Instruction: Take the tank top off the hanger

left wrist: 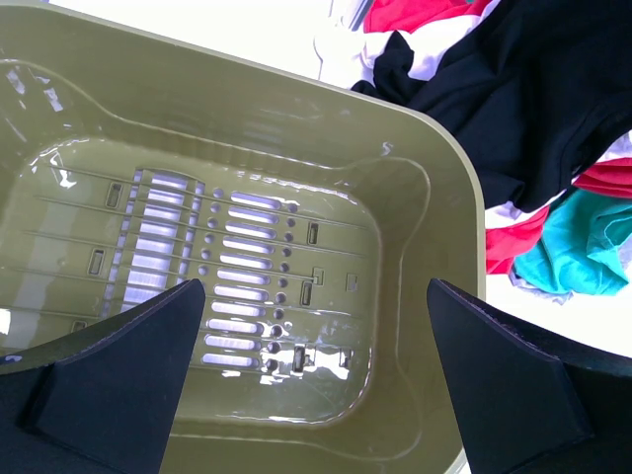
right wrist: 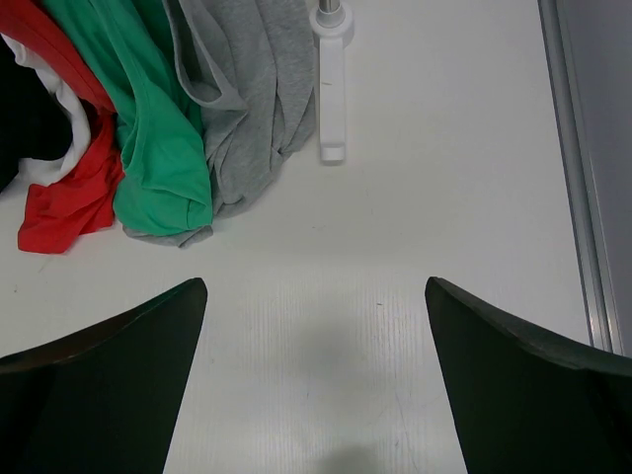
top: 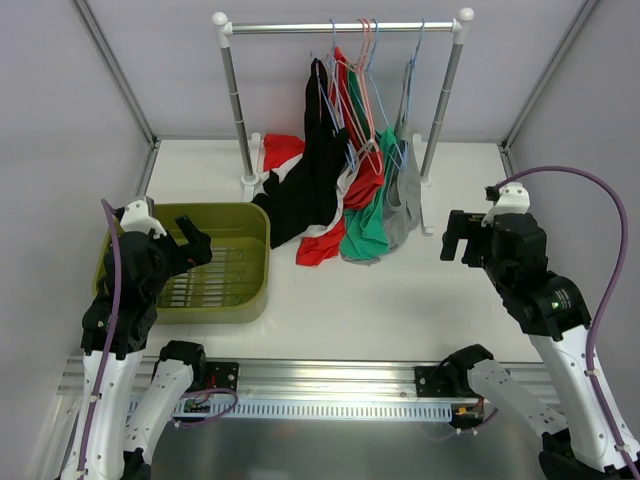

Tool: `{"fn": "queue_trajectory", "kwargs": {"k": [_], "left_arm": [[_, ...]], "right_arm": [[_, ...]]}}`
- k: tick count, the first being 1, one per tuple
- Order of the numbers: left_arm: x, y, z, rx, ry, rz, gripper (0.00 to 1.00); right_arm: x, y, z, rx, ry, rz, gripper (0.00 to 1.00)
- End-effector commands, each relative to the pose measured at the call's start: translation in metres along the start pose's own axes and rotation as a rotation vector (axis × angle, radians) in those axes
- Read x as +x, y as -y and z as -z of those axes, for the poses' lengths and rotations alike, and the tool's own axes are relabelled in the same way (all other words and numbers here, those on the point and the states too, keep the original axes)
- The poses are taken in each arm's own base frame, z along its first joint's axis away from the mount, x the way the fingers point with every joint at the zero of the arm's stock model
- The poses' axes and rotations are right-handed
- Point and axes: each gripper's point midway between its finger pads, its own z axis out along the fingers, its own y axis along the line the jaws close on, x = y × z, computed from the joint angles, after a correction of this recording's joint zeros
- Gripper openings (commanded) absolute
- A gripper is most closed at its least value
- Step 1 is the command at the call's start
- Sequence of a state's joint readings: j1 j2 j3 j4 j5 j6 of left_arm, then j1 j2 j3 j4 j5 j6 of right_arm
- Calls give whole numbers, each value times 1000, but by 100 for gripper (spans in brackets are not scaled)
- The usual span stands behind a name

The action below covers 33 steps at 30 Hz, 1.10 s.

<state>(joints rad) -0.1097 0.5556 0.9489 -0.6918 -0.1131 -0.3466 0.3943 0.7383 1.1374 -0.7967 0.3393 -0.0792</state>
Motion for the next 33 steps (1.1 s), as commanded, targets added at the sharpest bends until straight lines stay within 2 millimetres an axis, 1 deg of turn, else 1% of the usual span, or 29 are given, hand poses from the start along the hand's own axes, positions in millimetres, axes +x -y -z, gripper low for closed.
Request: {"fn": "queue_trajectory", "kwargs": {"k": [1, 3, 8, 9, 10, 12, 13, 14, 15, 16, 17, 18, 19, 20, 21, 22, 23, 24, 25, 26, 27, 28, 29, 30, 31, 32, 33], "left_arm": [[-7, 2, -1, 14, 31, -22, 99], [-7, 2, -2, 15, 33, -22, 99], [-6, 2, -2, 17, 29, -22, 99], [-6, 2, -2, 15, 29, -21, 99], [-7, 2, -2, 15, 33, -22, 99], [-7, 2, -1, 16, 32, -22, 99], [-7, 2, -1, 16, 32, -22, 99], [-7, 2, -1, 17, 34, -22, 99], [-7, 2, -1, 16, 36, -22, 99], [-7, 2, 0, 16, 37, -22, 99], [-7, 2, 0, 16, 40, -21, 99], [-7, 2, 0, 17, 42, -21, 99], [-7, 1, 0, 15, 41, -21, 99], [-6, 1, -1, 12, 35, -22, 99], [-7, 1, -1, 14, 38, -21, 99], [-6, 1, -2, 11, 32, -22, 99], [-6, 1, -2, 10, 34, -22, 99], [-6, 0, -2, 9, 35, -22, 99], [-6, 0, -2, 8, 35, -20, 99], [-5, 0, -2, 7, 33, -21, 99], [-5, 0, -2, 7, 34, -21, 99], [-4, 0, -2, 8, 32, -21, 99], [-4, 0, -3, 9, 30, -21, 99], [-4, 0, -3, 8, 29, -21, 99], [-4, 0, -3, 8, 29, -21, 99], [-4, 0, -3, 8, 29, -21, 99], [-3, 0, -3, 9, 27, -21, 99]], "right_arm": [[-17, 1, 4, 3, 65, -30, 99], [-19, 0, 6, -5, 74, -32, 99], [-26, -9, 8, -55, 91, -42, 99], [-32, -12, 10, -72, 110, -51, 99], [-36, -21, 12, -125, 116, -53, 99], [-51, -39, 14, -210, 141, -63, 99], [-66, -56, 25, -312, 165, -70, 99], [-73, -65, 28, -361, 173, -72, 99], [-82, -80, 27, -426, 176, -73, 100], [-97, -90, 36, -484, 200, -92, 100], [-105, -94, 35, -495, 206, -101, 98], [-108, -103, 25, -506, 183, -92, 97], [-124, -107, 28, -510, 209, -84, 95], [-129, -111, 23, -508, 208, -64, 91], [-133, -122, 22, -525, 205, -42, 89], [-133, -133, 3, -509, 166, -17, 87], [-151, -140, 10, -523, 207, 15, 84], [-154, -153, 10, -532, 205, 51, 83], [-154, -162, -11, -488, 183, 84, 81], [-173, -168, -6, -486, 228, 112, 75], [-176, -179, -8, -494, 231, 134, 73], [-175, -189, -30, -460, 207, 160, 66], [-191, -194, -28, -461, 247, 186, 63], [-197, -197, -35, -440, 254, 196, 62], [-201, -201, -43, -429, 256, 210, 59], [-196, -213, -66, -417, 229, 236, 57], [-210, -214, -66, -407, 261, 248, 56]]}}
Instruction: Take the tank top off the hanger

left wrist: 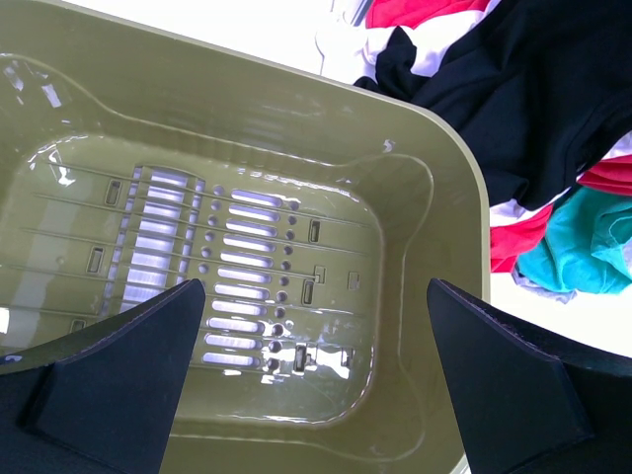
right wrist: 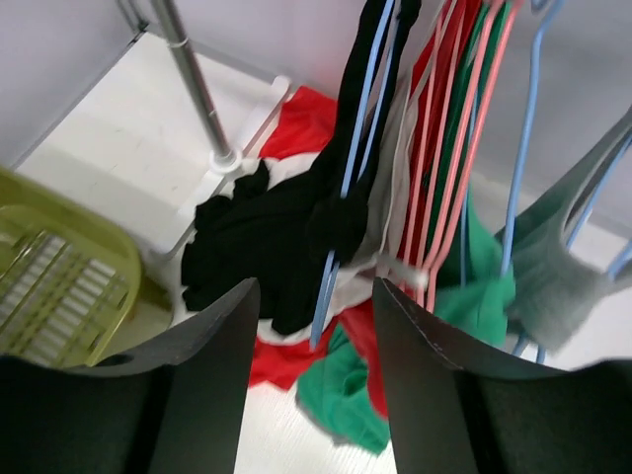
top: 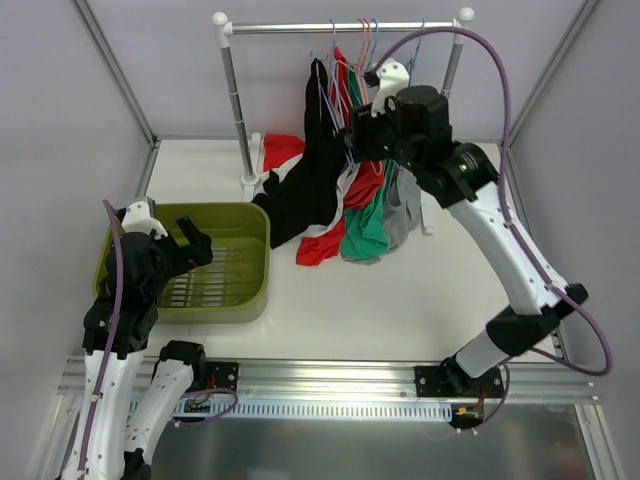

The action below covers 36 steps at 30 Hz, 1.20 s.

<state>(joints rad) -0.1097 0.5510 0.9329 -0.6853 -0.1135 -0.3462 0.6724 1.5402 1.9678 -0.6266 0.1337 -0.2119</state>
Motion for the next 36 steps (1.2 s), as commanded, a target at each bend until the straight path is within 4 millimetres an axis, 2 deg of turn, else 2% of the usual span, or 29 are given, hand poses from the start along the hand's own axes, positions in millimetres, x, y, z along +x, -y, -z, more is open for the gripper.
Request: {"fn": "queue_trajectory", "kwargs": {"k": [1, 2, 3, 4, 5, 6, 9, 11, 12, 13, 14, 18, 19, 21, 23, 25, 29, 30, 32, 33, 35, 36], "left_arm": [[-6, 1, -2, 11, 26, -19, 99], [-6, 2, -2, 13, 26, -19, 99], [-7, 3, -2, 16, 27, -19, 99], [-6, 2, -2, 15, 25, -19, 99], [-6, 3, -3, 18, 22, -20, 98], [-5, 3, -3, 21, 21, -20, 99], [-4, 4, -4, 21, 13, -20, 99], [-5, 4, -4, 23, 15, -22, 99], [-5, 4, -4, 23, 14, -22, 99], [-4, 5, -4, 25, 11, -21, 99], [-5, 5, -4, 26, 14, -22, 99], [-4, 5, -4, 27, 11, -25, 99], [-3, 5, -4, 29, 10, -25, 99], [-3, 5, -4, 29, 8, -25, 99], [-3, 5, -5, 30, 8, -25, 99], [-3, 6, -5, 32, 7, -25, 99], [-3, 5, -5, 31, 4, -27, 99], [-3, 6, -5, 32, 7, -27, 99], [-3, 6, -5, 32, 7, -27, 99], [-3, 6, -5, 32, 8, -26, 99], [-3, 6, -5, 33, 7, -27, 99], [-3, 6, -5, 34, 5, -27, 99]], "right_arm": [[-37, 15, -17, 88, 81, 96, 52], [-28, 17, -39, 104, 49, 108, 51], [-41, 17, -41, 102, 79, 107, 50], [-42, 17, -48, 96, 80, 106, 48], [-34, 21, -66, 101, 55, 104, 47], [-42, 21, -69, 92, 76, 94, 46], [-34, 24, -95, 75, 62, 78, 40], [-35, 24, -104, 70, 74, 69, 37], [-32, 24, -109, 72, 70, 71, 34], [-34, 24, -110, 72, 78, 67, 25], [-37, 23, -112, 71, 92, 57, 24], [-43, 24, -113, 79, 120, 44, 21], [-44, 23, -113, 77, 124, 42, 15], [-43, 23, -115, 78, 122, 29, 13], [-45, 23, -113, 80, 128, 12, 3], [-49, 24, -110, 90, 145, -35, 1], [-68, 21, -95, 76, 205, -103, 0], [-78, 19, -83, 65, 234, -113, 0], [-85, 18, -76, 56, 264, -139, 1], [-94, 16, -64, 42, 290, -143, 0], [-97, 14, -57, 27, 305, -151, 0], [-103, 13, -45, 15, 322, -154, 1]]}}
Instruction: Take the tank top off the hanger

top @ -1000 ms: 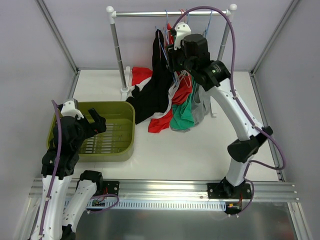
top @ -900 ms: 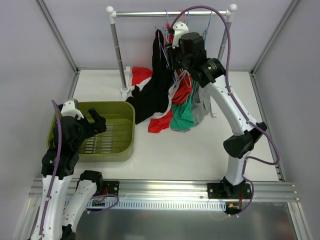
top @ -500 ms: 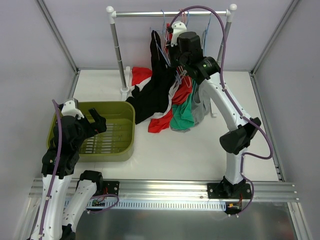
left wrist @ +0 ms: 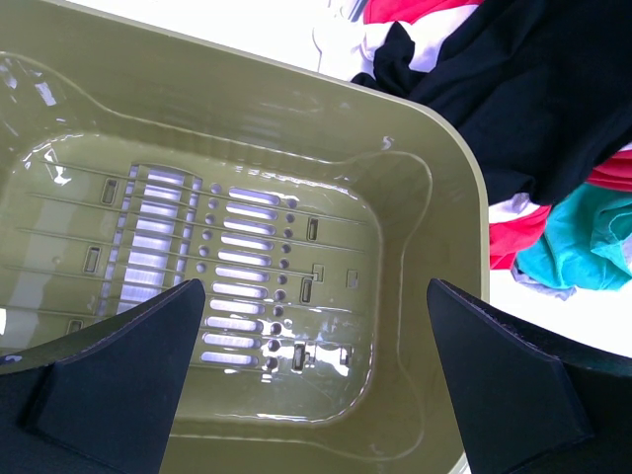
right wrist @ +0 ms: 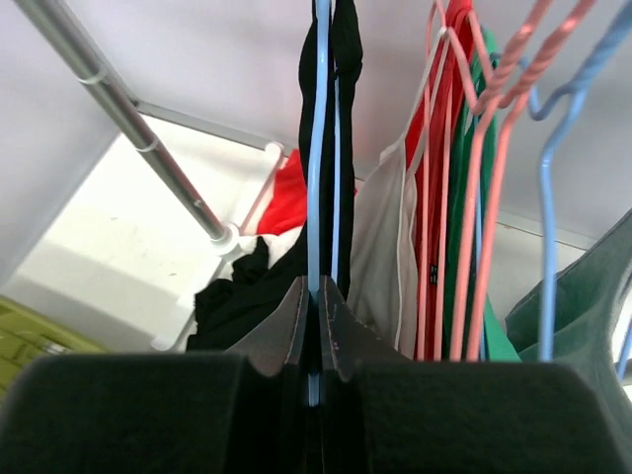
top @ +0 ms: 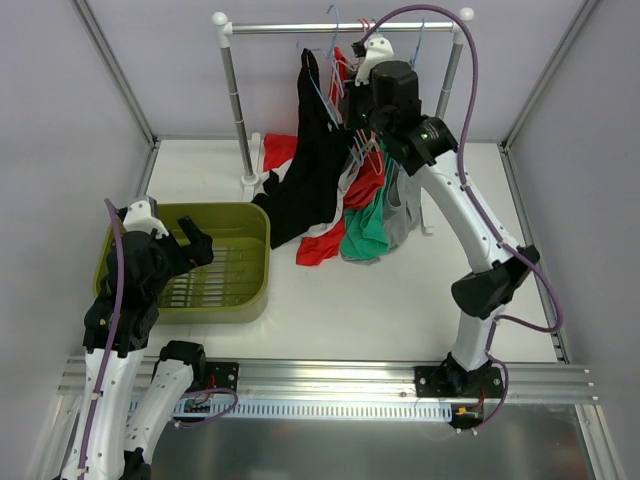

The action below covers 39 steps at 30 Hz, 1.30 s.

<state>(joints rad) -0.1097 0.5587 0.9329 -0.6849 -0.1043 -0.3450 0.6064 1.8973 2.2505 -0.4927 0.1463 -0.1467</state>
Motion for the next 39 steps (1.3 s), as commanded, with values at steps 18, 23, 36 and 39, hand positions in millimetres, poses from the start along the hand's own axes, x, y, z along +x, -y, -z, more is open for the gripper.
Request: {"fn": "queue_trajectory", "kwargs": {"k": [18, 23, 36, 39], "left_arm": [[-40, 86, 42, 459, 51, -60, 99], [-67, 128, 59, 641, 25, -72, 99], [-139, 271, 89, 936, 88, -217, 99], [-139, 322, 105, 1035, 131, -308, 99]], "right_arm": [[-67, 5, 258, -175, 341, -117, 0], [-51, 23, 320, -140, 343, -108, 1], [-19, 44, 445, -154, 356, -121, 0], [-17, 49, 474, -160, 381, -125, 1]]}}
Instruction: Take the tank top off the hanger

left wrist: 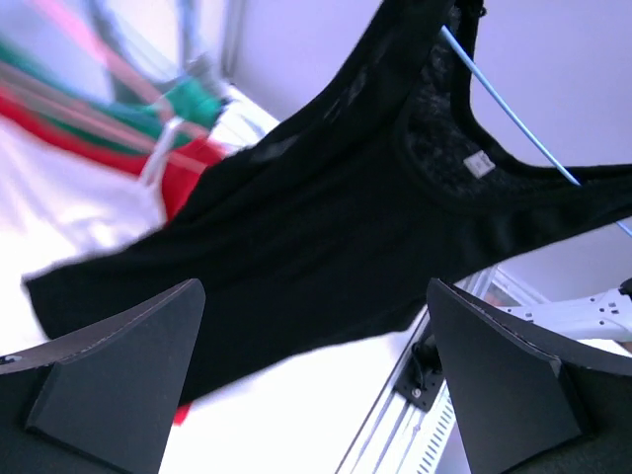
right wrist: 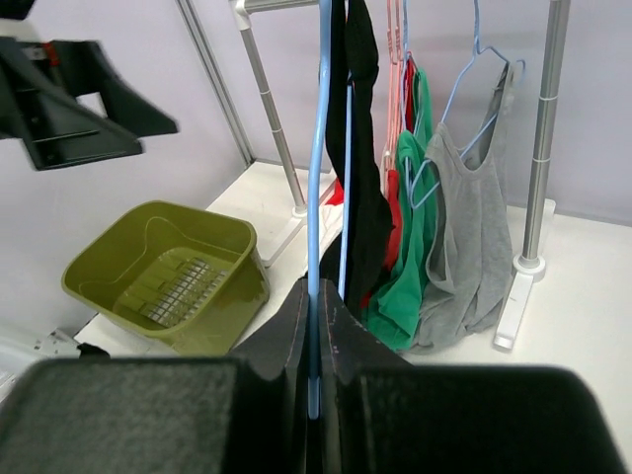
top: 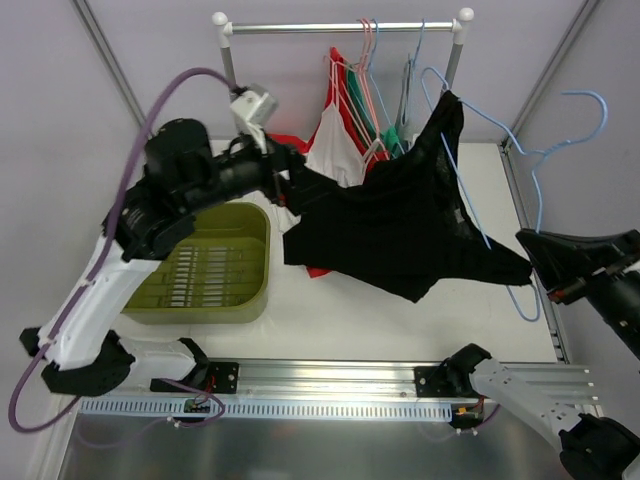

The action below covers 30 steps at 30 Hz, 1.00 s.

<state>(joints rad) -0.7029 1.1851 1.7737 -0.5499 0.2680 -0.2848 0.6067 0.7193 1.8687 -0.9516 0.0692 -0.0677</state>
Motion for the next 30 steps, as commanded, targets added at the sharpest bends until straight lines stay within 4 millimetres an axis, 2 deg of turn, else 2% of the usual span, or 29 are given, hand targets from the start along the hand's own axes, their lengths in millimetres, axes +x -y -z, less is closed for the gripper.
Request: {"fn": "queue_trajectory", "kwargs": {"k": [1, 2, 3, 4, 6, 7, 9, 10, 11, 13, 15, 21, 24, 28, 30], "left_arm": [[-23, 22, -42, 16, 69, -143, 99], [-17, 39, -51, 57, 60, -180, 99], [-23, 47, -57, 72, 77, -200, 99], [-20, 50, -74, 76, 80, -219, 99], [-16, 67, -88, 108, 95, -266, 99], [-16, 71, -101, 110, 116, -281, 99], [-15, 82, -112, 129, 142, -306, 99], [-12, 83, -122, 132, 142, -323, 99], [-18, 86, -126, 135, 176, -327, 99], [-13, 87, -139, 137, 175, -327, 92], [-13, 92, -144, 165, 182, -327, 88], [10, 105, -162, 257, 137, -322, 71], [16, 108, -170, 278, 129, -318, 71], [26, 122, -177, 364, 109, -291, 73], [30, 123, -180, 372, 103, -285, 54]], "right_arm": [[-16, -3, 42, -28, 64, -16, 1], [-15, -2, 48, -28, 67, -19, 1], [-14, -2, 55, -31, 70, -21, 0], [-8, 0, 59, -27, 47, -22, 0], [-1, 0, 63, -32, 24, -30, 1], [5, -1, 64, -46, 4, -32, 1], [20, -5, 59, -73, -56, -40, 1], [23, -5, 57, -72, -72, -41, 0], [25, -5, 57, -70, -80, -41, 1], [26, -4, 59, -69, -83, -45, 0], [26, -2, 61, -60, -76, -45, 0], [30, 3, 59, -36, -93, -35, 1], [30, 3, 57, -32, -96, -33, 1], [32, 5, 54, -21, -104, -29, 0], [33, 6, 52, -17, -106, -29, 0]]}}
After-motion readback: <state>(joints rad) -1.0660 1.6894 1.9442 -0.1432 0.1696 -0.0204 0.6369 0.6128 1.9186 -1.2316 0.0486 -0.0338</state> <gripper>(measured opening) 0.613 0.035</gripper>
